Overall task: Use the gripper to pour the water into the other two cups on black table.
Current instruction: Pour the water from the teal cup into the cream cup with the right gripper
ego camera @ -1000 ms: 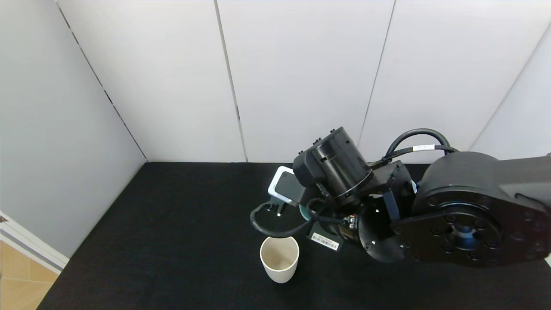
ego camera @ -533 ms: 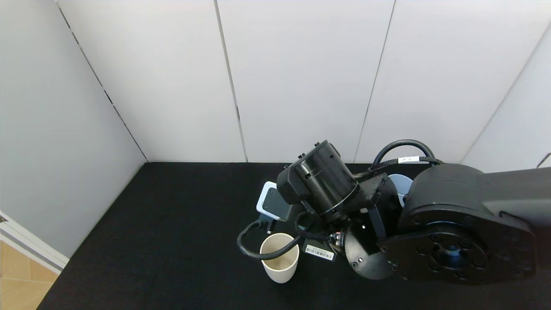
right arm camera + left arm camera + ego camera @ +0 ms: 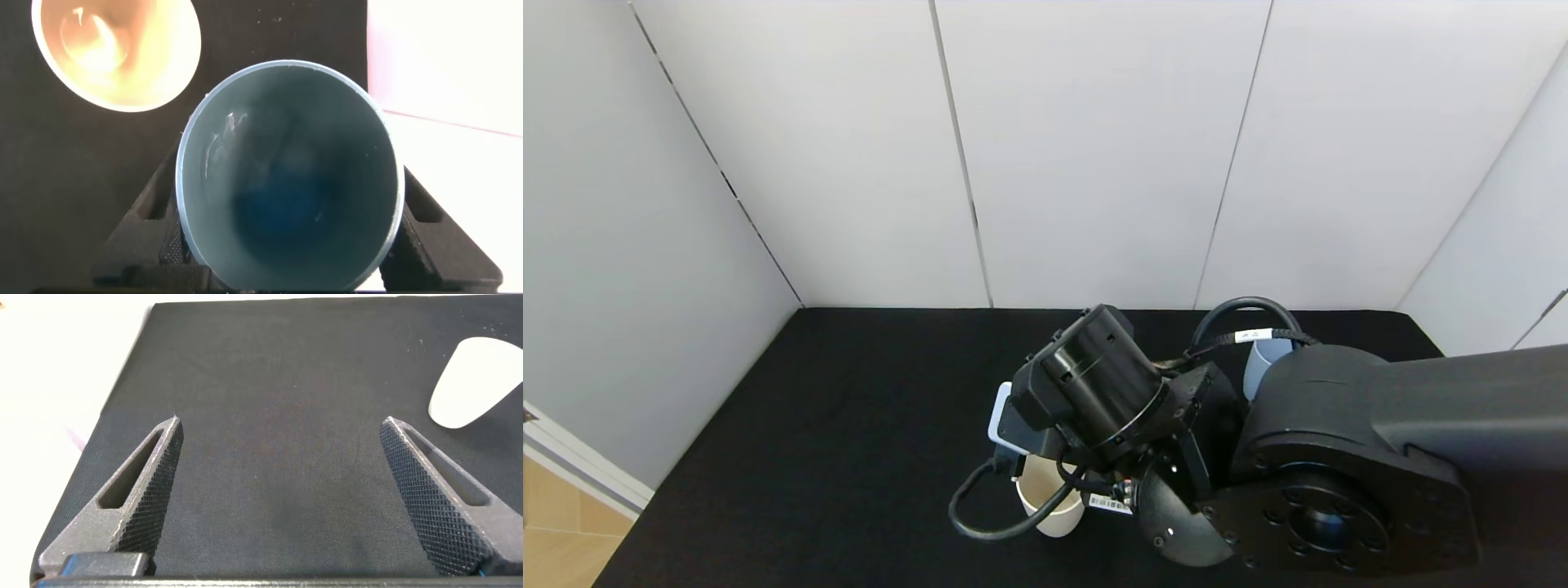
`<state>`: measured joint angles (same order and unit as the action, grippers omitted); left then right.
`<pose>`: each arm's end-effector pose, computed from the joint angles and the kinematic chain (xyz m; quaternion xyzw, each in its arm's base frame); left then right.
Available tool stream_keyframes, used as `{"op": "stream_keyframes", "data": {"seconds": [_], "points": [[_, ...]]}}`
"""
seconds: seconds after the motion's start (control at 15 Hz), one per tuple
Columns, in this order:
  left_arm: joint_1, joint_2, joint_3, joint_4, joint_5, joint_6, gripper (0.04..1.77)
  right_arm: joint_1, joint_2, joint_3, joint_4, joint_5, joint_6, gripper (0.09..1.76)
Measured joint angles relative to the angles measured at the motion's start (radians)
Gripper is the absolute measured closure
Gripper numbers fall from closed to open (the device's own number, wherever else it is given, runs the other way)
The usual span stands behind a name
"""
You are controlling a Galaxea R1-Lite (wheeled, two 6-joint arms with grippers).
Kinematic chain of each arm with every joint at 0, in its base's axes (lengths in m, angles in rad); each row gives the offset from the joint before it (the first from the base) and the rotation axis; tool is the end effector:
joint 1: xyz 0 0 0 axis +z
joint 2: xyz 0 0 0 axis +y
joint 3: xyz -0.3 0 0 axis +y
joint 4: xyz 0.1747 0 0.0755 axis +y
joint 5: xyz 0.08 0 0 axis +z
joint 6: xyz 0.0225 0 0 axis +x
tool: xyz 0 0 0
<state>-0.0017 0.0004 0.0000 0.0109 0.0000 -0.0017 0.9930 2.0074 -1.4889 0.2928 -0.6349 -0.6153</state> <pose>-0.0228 0.0000 0.0744 -0.0008 0.0057 -0.0008 1.0000 0.2207 0.3140 0.1797 -0.5472 0.2087 0.2380 0.7748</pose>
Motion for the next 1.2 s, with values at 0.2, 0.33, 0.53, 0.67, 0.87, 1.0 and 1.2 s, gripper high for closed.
{"op": "stream_keyframes", "data": {"seconds": [0.2,0.33,0.53,0.67,0.87,1.0,1.2], "points": [[0.000,0.000,0.000,0.000,0.000,0.000,0.09,0.009,0.018,-0.013,0.002,-0.031,-0.028,0.62],[0.000,0.000,0.000,0.000,0.000,0.000,0.09,0.009,0.022,-0.018,0.003,-0.034,-0.058,0.62],[0.000,0.000,0.000,0.000,0.000,0.000,0.09,0.010,0.025,-0.021,0.003,-0.035,-0.080,0.62],[0.000,0.000,0.000,0.000,0.000,0.000,0.09,0.010,0.026,-0.022,0.003,-0.051,-0.100,0.62],[0.000,0.000,0.000,0.000,0.000,0.000,0.09,0.010,0.029,-0.025,-0.002,-0.069,-0.119,0.62],[0.000,0.000,0.000,0.000,0.000,0.000,0.09,0.010,0.031,-0.026,-0.001,-0.071,-0.122,0.62],[0.000,0.000,0.000,0.000,0.000,0.001,0.09,0.015,0.035,-0.029,-0.004,-0.104,-0.144,0.62]]}}
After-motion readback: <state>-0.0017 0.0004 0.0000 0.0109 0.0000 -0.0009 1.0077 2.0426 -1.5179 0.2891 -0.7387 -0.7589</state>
